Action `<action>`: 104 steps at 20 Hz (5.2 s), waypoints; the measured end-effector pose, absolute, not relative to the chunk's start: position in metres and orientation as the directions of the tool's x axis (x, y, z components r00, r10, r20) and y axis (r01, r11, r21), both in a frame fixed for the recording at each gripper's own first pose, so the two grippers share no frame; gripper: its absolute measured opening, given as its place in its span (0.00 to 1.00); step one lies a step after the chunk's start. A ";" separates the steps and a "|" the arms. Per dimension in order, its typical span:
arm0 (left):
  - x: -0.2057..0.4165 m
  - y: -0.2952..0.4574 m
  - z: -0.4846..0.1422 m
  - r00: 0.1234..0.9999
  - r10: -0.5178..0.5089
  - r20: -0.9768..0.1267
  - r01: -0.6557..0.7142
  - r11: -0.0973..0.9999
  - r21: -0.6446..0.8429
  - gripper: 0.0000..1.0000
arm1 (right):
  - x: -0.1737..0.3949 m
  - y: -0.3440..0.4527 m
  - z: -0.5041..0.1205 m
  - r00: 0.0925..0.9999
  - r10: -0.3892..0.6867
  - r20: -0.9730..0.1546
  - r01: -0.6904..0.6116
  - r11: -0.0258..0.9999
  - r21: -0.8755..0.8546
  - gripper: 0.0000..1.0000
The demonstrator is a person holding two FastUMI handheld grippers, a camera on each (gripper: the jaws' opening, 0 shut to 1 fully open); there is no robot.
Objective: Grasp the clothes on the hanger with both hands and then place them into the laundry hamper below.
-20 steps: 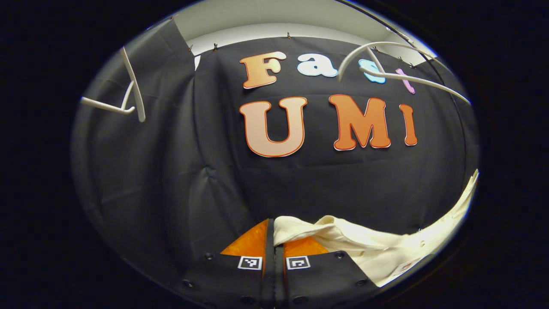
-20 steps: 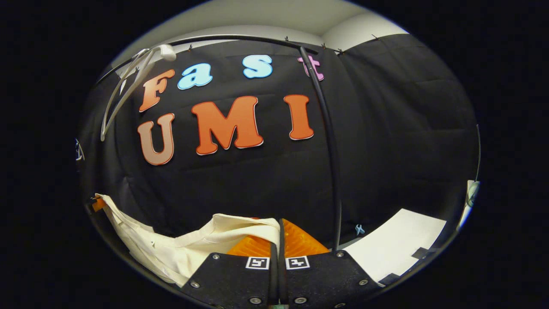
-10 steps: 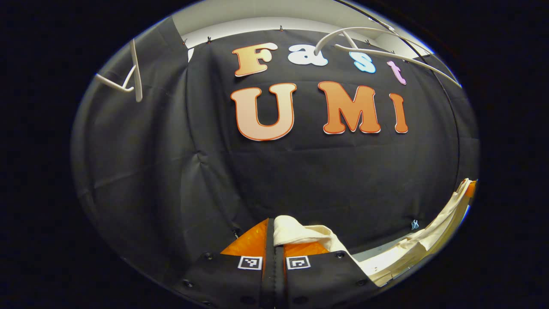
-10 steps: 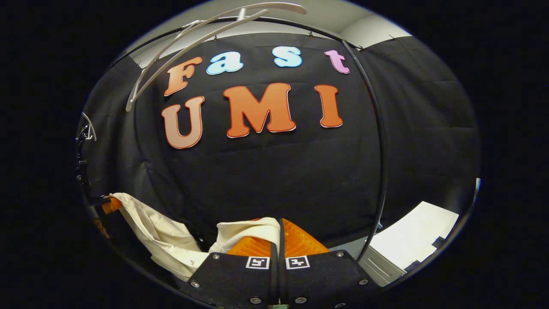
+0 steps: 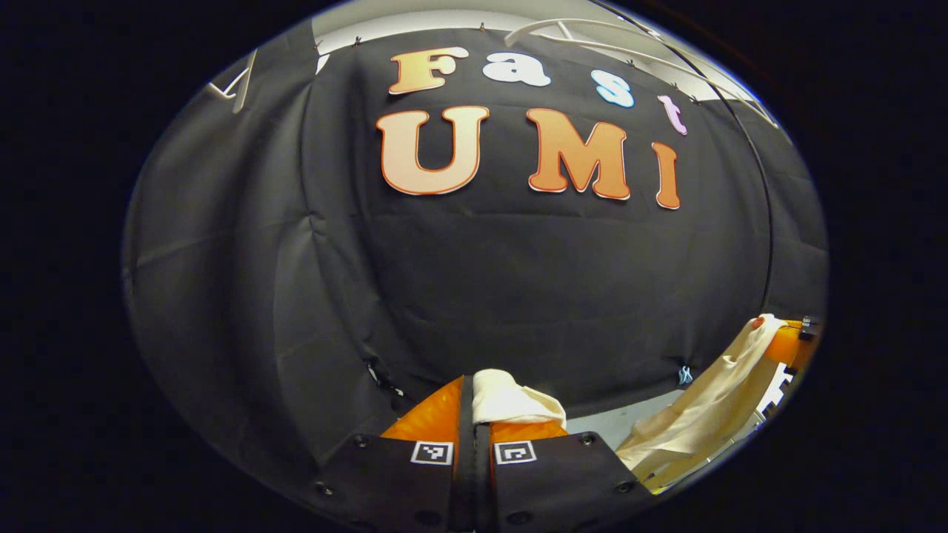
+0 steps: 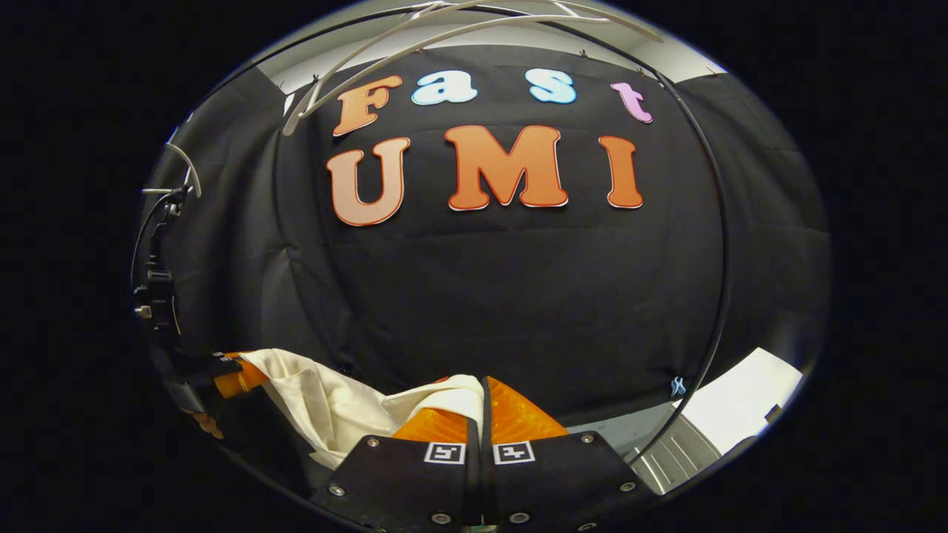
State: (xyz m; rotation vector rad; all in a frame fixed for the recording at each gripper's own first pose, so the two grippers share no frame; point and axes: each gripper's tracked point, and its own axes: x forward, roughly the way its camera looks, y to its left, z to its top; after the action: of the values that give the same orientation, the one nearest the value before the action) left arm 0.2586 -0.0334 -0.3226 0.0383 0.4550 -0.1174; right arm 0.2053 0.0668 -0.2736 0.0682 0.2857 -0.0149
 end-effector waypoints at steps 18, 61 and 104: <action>0.181 -0.021 -0.529 0.672 -0.052 -0.739 0.075 0.997 -0.002 0.07 | 0.203 0.091 -0.474 0.836 0.016 -0.548 0.134 0.963 0.233 0.00; 0.057 0.009 -0.668 0.313 0.081 -0.946 0.044 0.994 0.100 0.60 | 0.123 0.112 -0.658 0.468 -0.070 -0.881 0.132 0.991 -0.009 0.65; 0.125 -0.036 -0.077 0.978 -0.051 -0.204 0.064 0.996 0.060 0.98 | 0.080 -0.002 -0.110 0.964 -0.227 -0.140 0.230 0.973 0.007 0.94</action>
State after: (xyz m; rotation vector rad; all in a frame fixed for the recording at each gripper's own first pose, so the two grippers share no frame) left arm 0.1253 -0.0364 -0.0770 0.0663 0.2033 -0.0577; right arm 0.0803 -0.0021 -0.1104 0.0234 0.1388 -0.2317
